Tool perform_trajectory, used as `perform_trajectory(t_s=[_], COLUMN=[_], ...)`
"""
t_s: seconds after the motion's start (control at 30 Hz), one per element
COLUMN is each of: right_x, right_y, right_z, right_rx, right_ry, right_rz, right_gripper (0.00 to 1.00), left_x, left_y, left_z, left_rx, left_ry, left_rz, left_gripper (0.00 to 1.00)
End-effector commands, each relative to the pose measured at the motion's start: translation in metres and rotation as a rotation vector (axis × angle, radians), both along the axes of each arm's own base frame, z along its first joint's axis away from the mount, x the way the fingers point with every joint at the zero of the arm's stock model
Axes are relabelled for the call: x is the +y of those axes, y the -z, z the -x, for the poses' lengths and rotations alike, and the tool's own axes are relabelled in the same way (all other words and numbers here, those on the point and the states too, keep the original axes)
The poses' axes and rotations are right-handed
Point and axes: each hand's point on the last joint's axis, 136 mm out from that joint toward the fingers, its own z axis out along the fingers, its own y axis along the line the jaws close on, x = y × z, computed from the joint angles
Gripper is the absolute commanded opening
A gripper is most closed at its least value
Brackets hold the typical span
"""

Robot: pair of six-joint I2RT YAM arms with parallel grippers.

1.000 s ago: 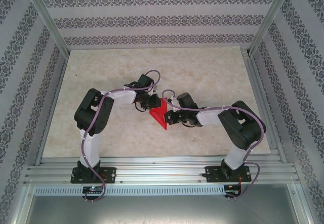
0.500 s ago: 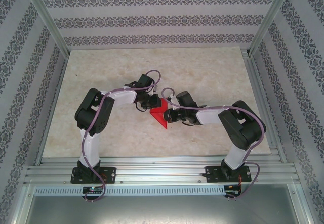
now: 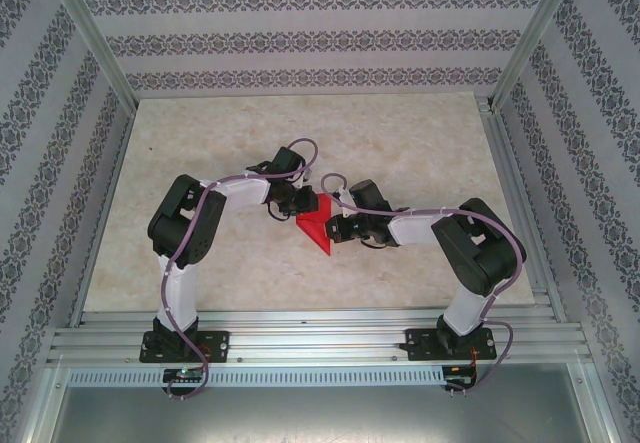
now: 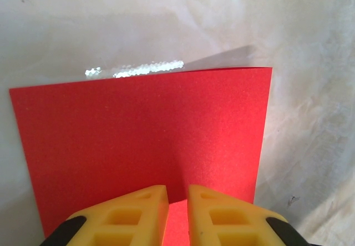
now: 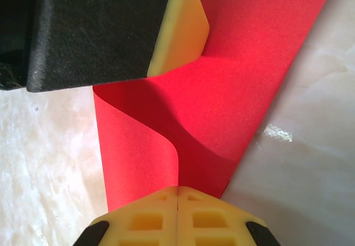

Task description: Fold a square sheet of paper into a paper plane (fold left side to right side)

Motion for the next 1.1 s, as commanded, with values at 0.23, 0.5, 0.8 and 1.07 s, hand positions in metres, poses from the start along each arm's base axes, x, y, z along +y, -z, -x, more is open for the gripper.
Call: perform_trajectory(t_s=[0.23,0.5,0.8,1.07], right_x=[-0.007,-0.016,-0.02,-0.018], right_y=[0.014,0.032,0.041,0.042], right_z=[-0.003,0.011,0.016,0.017], right_rx=[0.021,0.081,0.115,0.123], right_ry=[0.024,0.024,0.011,-0.003], right_rz=[0.039,0.088,0.12,0.118], right_gripper=[0.0,0.0,0.0,0.0], left_x=[0.01,0.011,0.037,0.033], left_y=[0.041,0.02,-0.047,-0.072], left_z=[0.023,0.019,0.005,0.024], left_rx=[0.083,0.049,-0.071,-0.101], left_ry=[0.023,0.038,0.016,0.035], left_rz=[-0.108,-0.104,-0.119,-0.017], left_gripper=[0.21,0.24,0.33,0.31])
